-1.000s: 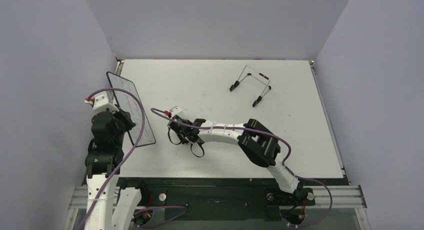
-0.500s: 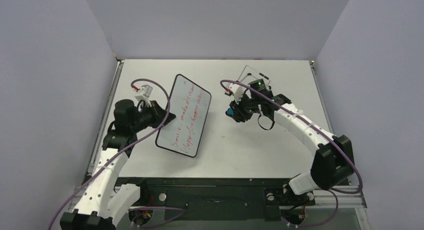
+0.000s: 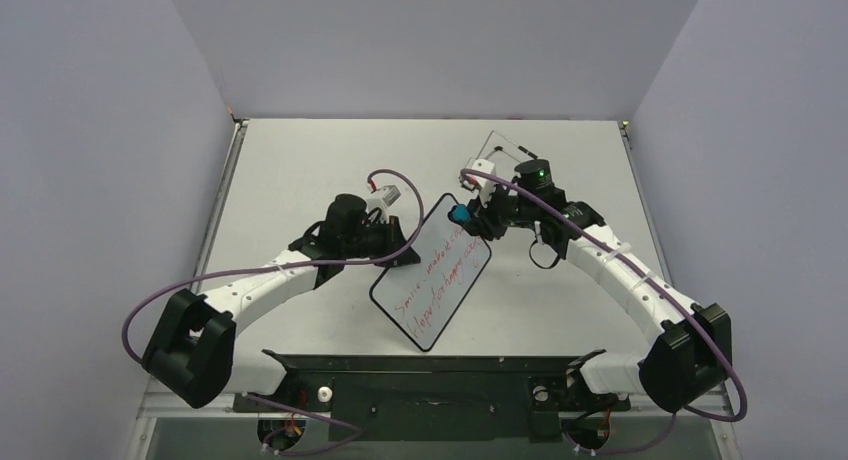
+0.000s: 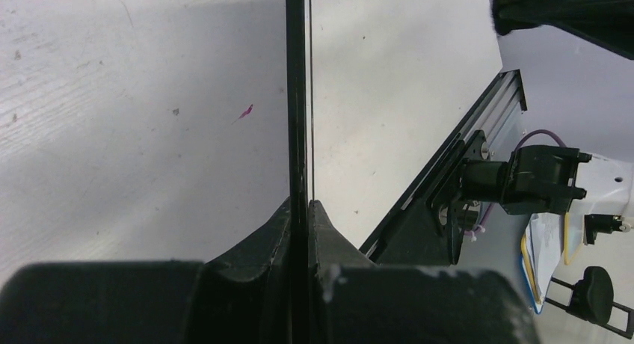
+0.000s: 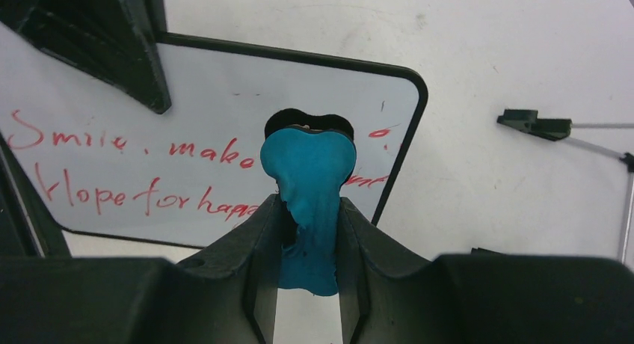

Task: Erase the whiteboard
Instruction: Erase the whiteboard at the center of the board.

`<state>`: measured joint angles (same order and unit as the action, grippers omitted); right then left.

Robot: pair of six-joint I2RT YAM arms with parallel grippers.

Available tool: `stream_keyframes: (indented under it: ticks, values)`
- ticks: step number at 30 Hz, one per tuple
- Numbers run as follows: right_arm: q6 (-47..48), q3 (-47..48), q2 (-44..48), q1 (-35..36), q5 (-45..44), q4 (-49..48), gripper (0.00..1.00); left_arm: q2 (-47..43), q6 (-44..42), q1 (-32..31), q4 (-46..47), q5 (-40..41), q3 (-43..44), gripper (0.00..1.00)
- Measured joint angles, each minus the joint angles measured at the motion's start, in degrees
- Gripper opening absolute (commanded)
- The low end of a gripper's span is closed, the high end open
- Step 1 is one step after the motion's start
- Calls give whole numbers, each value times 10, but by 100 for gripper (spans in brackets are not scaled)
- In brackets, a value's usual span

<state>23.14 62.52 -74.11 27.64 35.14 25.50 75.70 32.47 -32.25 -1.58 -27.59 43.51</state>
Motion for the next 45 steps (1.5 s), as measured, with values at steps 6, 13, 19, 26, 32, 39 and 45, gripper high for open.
stream_keyframes:
  ticks: [6,13,19,26,32,39,45]
  values:
    - [-64,-31,-38,-21,-43,-72,0,43,8,-19,13,19,37,0]
    - [-152,-32,-114,-33,-75,-143,0,51,8,-20,10,26,46,0]
    - [-178,-36,-136,-19,-66,-162,0,52,8,-18,10,26,46,0]
    - [-222,-61,-130,2,-95,-202,0,60,8,-13,14,23,48,0]
    - [-292,-61,-167,-42,-148,-246,0,68,5,-12,18,18,52,0]
    - [-298,-45,-194,-55,-139,-235,0,75,13,-7,22,14,52,0]
    - [-292,-45,-177,-31,-137,-228,0,75,12,-6,22,11,52,0]
